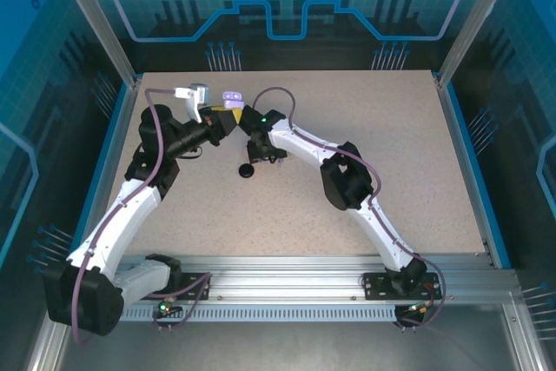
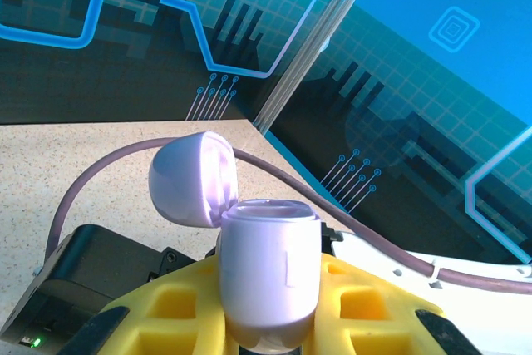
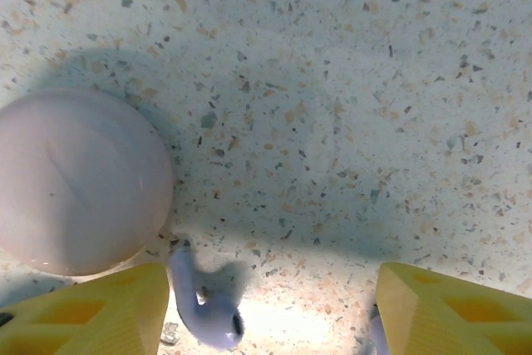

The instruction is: Insert wireless bluetooth earbuds into charging case

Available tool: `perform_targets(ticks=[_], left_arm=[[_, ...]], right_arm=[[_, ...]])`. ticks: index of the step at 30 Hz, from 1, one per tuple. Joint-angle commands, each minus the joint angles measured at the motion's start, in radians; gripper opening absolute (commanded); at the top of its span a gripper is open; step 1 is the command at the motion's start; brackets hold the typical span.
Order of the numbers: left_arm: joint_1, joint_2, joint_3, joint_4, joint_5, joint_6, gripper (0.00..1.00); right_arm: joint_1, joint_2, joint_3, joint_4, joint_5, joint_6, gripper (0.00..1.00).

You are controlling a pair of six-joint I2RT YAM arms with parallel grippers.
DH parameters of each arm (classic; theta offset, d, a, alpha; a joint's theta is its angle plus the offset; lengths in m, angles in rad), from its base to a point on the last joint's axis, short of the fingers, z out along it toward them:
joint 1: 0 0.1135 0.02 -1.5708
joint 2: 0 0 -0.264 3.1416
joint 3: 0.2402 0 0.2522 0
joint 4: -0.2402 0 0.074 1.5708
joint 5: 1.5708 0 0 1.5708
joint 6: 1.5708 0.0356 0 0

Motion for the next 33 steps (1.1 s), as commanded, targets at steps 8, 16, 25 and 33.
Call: perform_targets(ticks=[8, 16, 25, 33], left_arm=[[0.000, -0.013, -0.006, -0.001, 0.004, 0.021, 0.00], [-0.001, -0.017, -0.005, -0.004, 0.005, 0.020, 0.00], [-0.002, -0.019, -0.004, -0.007, 0.007, 0.021, 0.00], [-0.002, -0.014, -0.004, -0.002, 0.005, 0.019, 0.00]], right_arm=[[0.001, -0.079, -0.085, -0.017, 0.006, -0.049, 0.67], [0.018, -0.174, -0.164, -0.002, 0.003, -0.081, 0.66], [0.018, -0.206, -0.147, 0.042, -0.038, -0.103, 0.65], [0.002, -0.147, -0.109, -0.003, -0.018, 0.042, 0.58]])
